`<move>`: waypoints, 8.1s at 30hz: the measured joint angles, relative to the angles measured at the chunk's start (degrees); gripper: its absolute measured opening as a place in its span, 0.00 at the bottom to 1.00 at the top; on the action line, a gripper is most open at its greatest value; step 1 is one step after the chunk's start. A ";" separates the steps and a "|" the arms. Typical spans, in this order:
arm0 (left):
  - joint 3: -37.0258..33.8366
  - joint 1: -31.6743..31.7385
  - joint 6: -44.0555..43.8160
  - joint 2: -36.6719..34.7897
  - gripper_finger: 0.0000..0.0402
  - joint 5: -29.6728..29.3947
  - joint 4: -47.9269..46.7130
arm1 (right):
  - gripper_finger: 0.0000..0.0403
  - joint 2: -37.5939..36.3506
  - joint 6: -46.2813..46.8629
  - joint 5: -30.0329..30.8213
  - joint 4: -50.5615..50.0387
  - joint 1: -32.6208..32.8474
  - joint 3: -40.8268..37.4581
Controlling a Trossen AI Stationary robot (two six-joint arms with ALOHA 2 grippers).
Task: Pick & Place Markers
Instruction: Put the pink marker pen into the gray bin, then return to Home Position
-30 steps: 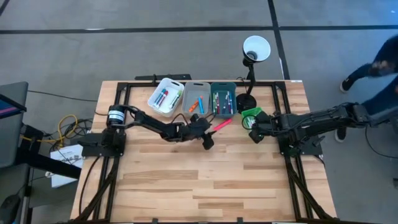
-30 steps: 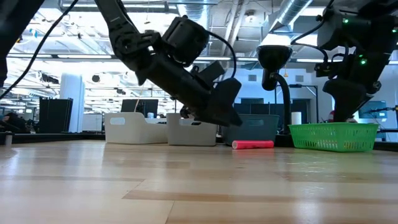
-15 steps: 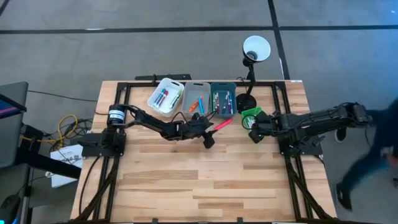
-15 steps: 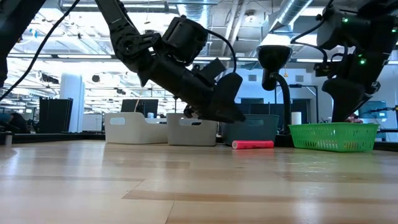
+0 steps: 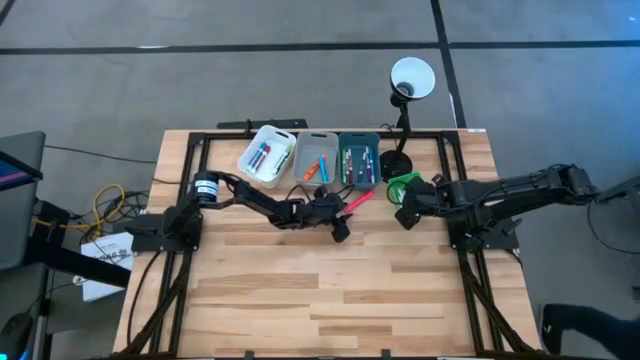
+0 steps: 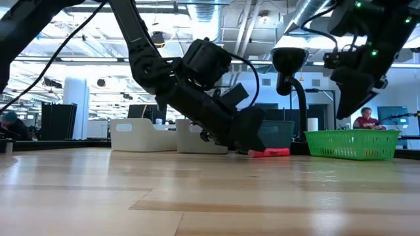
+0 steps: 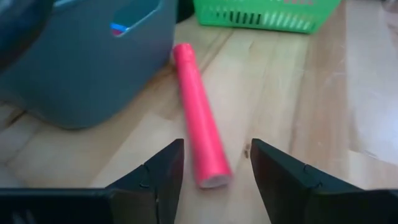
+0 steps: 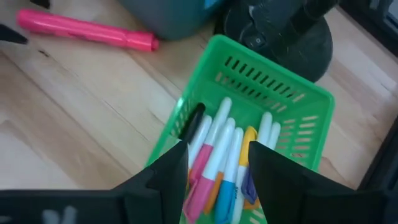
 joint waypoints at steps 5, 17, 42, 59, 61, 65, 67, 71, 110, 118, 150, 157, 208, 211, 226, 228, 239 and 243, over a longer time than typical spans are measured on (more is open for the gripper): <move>0.00 1.54 -0.07 0.02 0.45 -0.07 -0.45 | 0.38 0.00 -2.89 -0.14 2.99 -0.01 0.30; 0.02 2.65 -0.86 -0.02 0.24 2.47 -3.52 | 0.35 0.00 -10.01 -0.33 10.03 -0.02 0.30; -6.53 -4.78 -1.97 -23.62 0.19 -16.99 -20.95 | 0.35 0.00 -10.38 -0.34 9.84 0.02 0.34; -33.54 7.12 -19.61 -47.70 0.19 -28.37 -25.20 | 0.35 0.00 -9.92 -0.48 11.34 2.62 0.34; -34.17 7.69 -19.83 -47.69 0.19 -27.71 -24.88 | 0.35 0.00 -9.92 -0.38 11.35 2.60 0.33; -34.36 8.53 -19.57 -47.67 0.19 -27.69 -24.66 | 0.34 0.00 -9.92 -0.35 11.34 2.62 0.34; -34.36 9.02 -19.28 -47.74 0.19 -28.36 -24.60 | 0.34 0.00 -9.92 -0.35 11.34 2.62 0.34; -34.36 11.26 -17.31 -47.76 0.19 -27.99 -24.50 | 0.34 0.00 -9.92 -0.33 11.34 2.62 0.32; -44.02 -9.51 -0.04 -95.03 0.10 -21.90 -25.14 | 0.31 -30.51 -29.53 -0.49 17.47 15.10 1.23; -54.97 -11.23 4.87 -108.13 0.02 -14.85 -18.45 | 0.28 -50.89 -40.37 -7.72 33.32 20.36 -11.81; -62.70 -11.01 11.89 -111.43 0.02 0.95 -2.98 | 0.24 -58.27 -33.94 -6.12 34.49 19.37 -25.27; -62.70 -11.01 11.89 -111.42 0.02 0.96 -2.97 | 0.24 -58.25 -34.25 -6.12 34.49 19.37 -25.25; -62.68 -11.01 11.89 -111.43 0.03 0.96 -2.94 | 0.24 -58.25 -34.28 -6.10 34.49 19.37 -25.19; -62.68 -11.01 11.89 -111.42 0.03 0.96 -2.94 | 0.24 -58.25 -34.27 -6.09 34.49 19.37 -25.19; -62.68 -11.01 11.89 -111.43 0.03 0.96 -2.93 | 0.24 -58.25 -34.29 -6.10 34.49 19.37 -25.19; -62.68 -11.03 11.89 -111.42 0.03 0.96 -2.93 | 0.24 -58.25 -34.27 -6.10 34.49 19.37 -25.19; -62.68 -11.03 11.89 -111.44 0.03 0.96 -2.95 | 0.24 -58.23 -34.28 -6.10 34.49 19.37 -25.17; -62.68 -11.03 11.89 -111.44 0.03 0.96 -2.93 | 0.24 -58.25 -34.27 -6.10 34.49 19.37 -25.19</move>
